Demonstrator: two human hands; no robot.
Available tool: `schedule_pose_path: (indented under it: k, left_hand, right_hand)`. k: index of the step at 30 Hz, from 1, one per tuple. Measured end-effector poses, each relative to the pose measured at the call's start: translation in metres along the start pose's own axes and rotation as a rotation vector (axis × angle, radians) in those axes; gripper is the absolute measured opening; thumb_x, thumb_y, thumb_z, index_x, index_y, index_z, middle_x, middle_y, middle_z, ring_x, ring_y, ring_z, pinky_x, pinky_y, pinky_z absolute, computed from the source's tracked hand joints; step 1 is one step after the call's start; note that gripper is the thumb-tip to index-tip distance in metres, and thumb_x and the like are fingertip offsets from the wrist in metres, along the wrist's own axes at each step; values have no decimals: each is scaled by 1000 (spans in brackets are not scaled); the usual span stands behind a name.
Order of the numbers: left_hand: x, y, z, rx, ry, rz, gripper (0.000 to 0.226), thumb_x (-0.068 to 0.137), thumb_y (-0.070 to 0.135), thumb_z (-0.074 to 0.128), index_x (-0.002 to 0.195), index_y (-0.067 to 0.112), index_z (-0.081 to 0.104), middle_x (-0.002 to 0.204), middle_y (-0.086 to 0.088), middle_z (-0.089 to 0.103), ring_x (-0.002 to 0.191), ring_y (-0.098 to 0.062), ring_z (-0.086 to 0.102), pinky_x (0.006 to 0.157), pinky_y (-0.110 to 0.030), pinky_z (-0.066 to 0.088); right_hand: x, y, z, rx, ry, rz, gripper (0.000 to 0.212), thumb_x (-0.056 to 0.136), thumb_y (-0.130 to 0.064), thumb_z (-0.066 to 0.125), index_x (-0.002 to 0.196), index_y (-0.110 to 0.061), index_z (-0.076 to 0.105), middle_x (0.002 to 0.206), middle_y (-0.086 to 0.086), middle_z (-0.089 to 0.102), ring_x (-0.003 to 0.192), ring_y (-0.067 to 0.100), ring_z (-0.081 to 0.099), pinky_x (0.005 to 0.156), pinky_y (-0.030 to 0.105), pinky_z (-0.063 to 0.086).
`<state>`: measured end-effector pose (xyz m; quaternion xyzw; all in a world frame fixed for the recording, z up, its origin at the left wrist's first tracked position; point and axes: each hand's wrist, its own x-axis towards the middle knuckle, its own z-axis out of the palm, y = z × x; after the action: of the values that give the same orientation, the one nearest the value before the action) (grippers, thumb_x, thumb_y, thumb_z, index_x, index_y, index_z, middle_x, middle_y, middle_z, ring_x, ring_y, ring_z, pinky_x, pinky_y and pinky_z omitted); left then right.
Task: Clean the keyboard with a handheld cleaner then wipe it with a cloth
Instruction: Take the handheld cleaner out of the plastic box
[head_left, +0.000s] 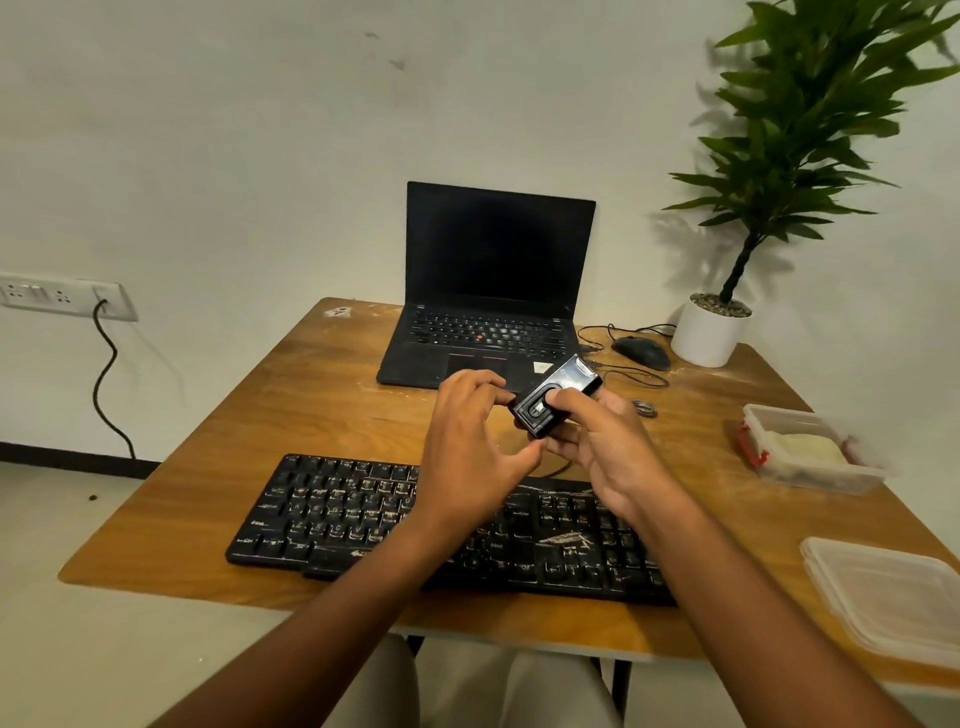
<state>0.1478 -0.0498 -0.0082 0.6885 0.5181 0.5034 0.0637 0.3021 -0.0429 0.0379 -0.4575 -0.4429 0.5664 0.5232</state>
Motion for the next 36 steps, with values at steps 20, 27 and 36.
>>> schedule_pose_path:
  k: [20, 27, 36]
  left_hand:
    - [-2, -7, -1, 37, 51, 37, 50, 73, 36, 86, 113, 17, 63, 126, 7, 54, 128, -10, 43, 107, -30, 42]
    - [-8, -10, -1, 42, 68, 34, 50, 74, 36, 85, 114, 16, 63, 127, 6, 53, 129, -10, 42, 109, -24, 37]
    - [-16, -24, -25, 78, -24, -4, 57, 79, 45, 79, 125, 22, 57, 130, 10, 48, 128, -7, 39, 111, -26, 35]
  right_hand:
    - [4, -6, 11, 36, -6, 59, 30, 81, 10, 74, 102, -8, 61, 98, 14, 77, 87, 27, 76, 71, 34, 62]
    - [8, 3, 15, 28, -21, 48, 37, 78, 12, 75, 108, -6, 66, 103, 15, 77, 92, 28, 76, 76, 37, 62]
    - [10, 14, 34, -51, -9, 4, 40, 78, 10, 77, 110, -9, 63, 98, 9, 78, 94, 26, 75, 78, 39, 63]
